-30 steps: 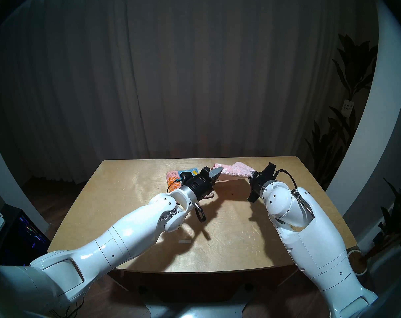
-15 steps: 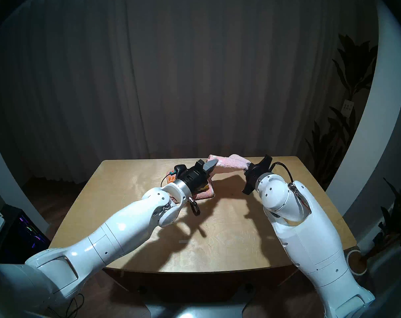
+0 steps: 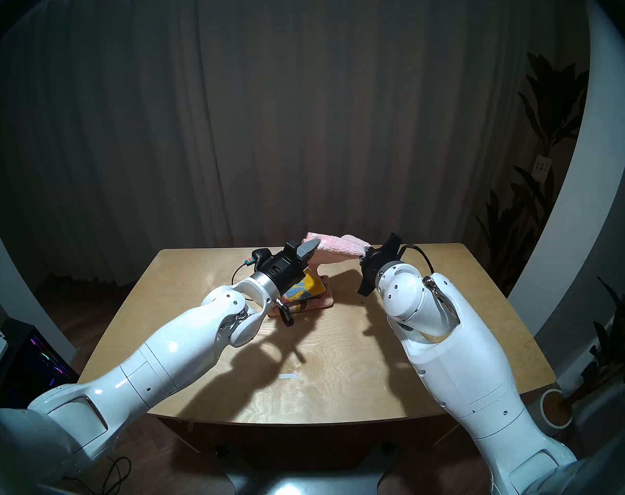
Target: Fold each towel twice and stack them on table
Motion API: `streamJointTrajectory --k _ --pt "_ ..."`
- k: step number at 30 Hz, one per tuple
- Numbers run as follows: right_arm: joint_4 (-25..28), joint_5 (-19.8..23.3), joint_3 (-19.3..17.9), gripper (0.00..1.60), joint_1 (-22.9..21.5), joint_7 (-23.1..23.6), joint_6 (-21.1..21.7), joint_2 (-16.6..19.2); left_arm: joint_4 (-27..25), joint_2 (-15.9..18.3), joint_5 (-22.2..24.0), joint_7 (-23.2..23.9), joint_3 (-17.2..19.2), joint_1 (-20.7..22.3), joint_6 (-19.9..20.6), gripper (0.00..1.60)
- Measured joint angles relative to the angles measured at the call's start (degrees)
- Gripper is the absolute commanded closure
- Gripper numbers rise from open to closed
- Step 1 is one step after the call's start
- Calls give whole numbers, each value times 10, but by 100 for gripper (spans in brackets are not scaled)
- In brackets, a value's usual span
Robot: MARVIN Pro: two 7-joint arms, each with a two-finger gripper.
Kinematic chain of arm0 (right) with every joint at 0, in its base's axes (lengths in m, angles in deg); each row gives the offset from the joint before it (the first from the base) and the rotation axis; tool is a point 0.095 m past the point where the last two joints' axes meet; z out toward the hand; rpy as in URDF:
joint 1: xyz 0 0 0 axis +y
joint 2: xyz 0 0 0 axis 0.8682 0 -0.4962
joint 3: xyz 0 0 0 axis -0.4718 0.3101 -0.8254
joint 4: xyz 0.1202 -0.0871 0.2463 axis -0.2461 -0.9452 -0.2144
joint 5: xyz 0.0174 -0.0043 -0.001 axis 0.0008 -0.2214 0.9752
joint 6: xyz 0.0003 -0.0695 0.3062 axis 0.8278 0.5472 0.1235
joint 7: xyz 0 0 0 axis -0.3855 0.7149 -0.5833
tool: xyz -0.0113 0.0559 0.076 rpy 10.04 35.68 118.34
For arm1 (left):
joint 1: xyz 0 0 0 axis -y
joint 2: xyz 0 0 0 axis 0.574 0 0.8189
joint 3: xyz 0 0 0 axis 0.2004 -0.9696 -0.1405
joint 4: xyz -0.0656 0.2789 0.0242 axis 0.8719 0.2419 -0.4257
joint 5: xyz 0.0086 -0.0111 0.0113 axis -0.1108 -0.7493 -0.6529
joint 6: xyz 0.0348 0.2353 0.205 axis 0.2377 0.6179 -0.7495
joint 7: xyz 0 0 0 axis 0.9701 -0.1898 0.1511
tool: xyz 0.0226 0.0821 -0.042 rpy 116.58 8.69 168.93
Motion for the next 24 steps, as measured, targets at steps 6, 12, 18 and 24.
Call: streamJointTrajectory --k 6,12,18,24 --pt "-12 -11 25 160 -24 2 -9 -16 -6 18 7 4 11 -3 1 160" --pt "-19 -19 43 160 -46 5 -17 -31 -11 32 12 10 22 -3 2 160" --pt "-27 -28 60 160 -69 7 -27 -45 -12 45 17 17 32 0 4 160" --pt "-36 -36 74 160 -87 9 -38 -58 -10 55 21 25 39 3 10 160"
